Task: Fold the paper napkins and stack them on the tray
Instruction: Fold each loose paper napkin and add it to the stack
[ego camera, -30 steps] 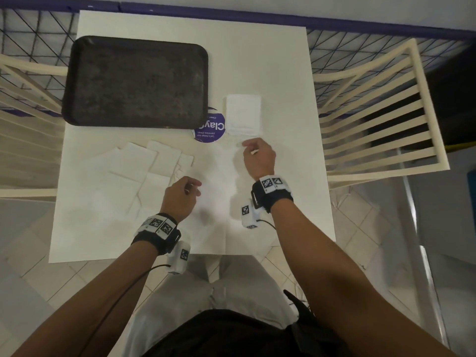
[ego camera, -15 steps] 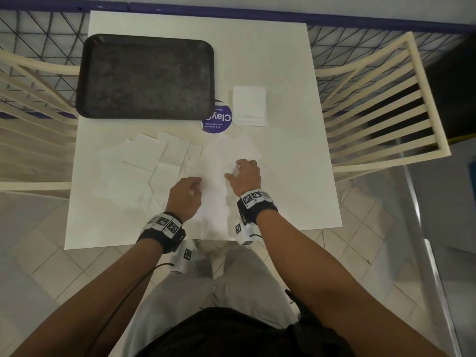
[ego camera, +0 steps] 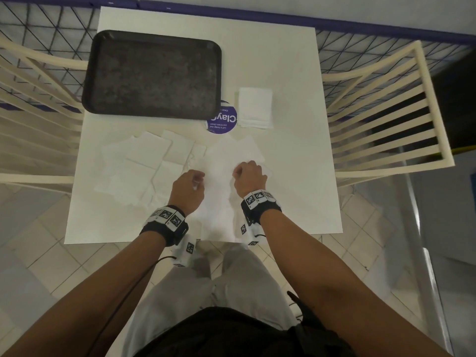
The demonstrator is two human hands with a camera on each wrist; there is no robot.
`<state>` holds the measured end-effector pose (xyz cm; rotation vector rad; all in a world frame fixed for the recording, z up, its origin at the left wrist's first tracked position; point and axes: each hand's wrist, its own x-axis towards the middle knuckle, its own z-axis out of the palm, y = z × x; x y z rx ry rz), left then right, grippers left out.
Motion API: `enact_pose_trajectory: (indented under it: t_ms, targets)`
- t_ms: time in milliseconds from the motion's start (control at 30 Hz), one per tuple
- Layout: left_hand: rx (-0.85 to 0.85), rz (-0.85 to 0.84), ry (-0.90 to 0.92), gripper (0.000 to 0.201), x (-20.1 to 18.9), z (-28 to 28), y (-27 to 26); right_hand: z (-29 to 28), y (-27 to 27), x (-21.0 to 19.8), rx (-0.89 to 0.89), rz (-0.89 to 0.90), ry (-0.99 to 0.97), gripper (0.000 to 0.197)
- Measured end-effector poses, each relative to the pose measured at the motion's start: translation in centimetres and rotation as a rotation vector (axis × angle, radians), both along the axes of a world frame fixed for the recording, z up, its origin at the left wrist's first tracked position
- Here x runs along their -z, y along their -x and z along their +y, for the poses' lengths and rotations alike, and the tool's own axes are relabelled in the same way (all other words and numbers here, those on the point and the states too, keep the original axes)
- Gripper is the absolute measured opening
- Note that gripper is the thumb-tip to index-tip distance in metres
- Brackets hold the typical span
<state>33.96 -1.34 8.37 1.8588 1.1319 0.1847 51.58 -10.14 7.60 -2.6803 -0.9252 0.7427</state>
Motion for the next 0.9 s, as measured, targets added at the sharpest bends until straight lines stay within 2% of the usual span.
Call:
enact_pose_trajectory:
  t_ms: [133, 267, 400, 600, 767, 900]
  targets:
    - [0.017, -0.005, -0.102, 0.03, -0.2, 1.2, -1.8, -0.5, -0.3, -0.2, -0.04, 0.007, 0.005, 0.013]
    - [0.074, 0.024, -0.133, 0.036, -0.1, 2.9, -3.8, -0.8, -0.7, 0.0, 0.034, 0.071, -0.008, 0.007]
    - [0.153, 0.095, -0.096, 0.043, 0.5, 3.9, -5.6, -0.5, -1.0, 0.4, 0.117, 0.142, -0.007, 0.024]
    - [0.149, 0.202, -0.102, 0.045, 1.4, 5.1, -7.7, 0.2, -2.1, 0.1, 0.213, 0.244, -0.014, 0.026]
    - [0.096, 0.195, -0.122, 0.033, 1.6, 5.8, -8.2, 0.2, -2.5, 0.2, 0.196, 0.281, 0.005, 0.034]
    - [0.109, 0.207, -0.238, 0.021, 0.6, 5.6, -7.9, 0.1, -2.6, 0.2, 0.22, 0.341, -0.019, 0.013]
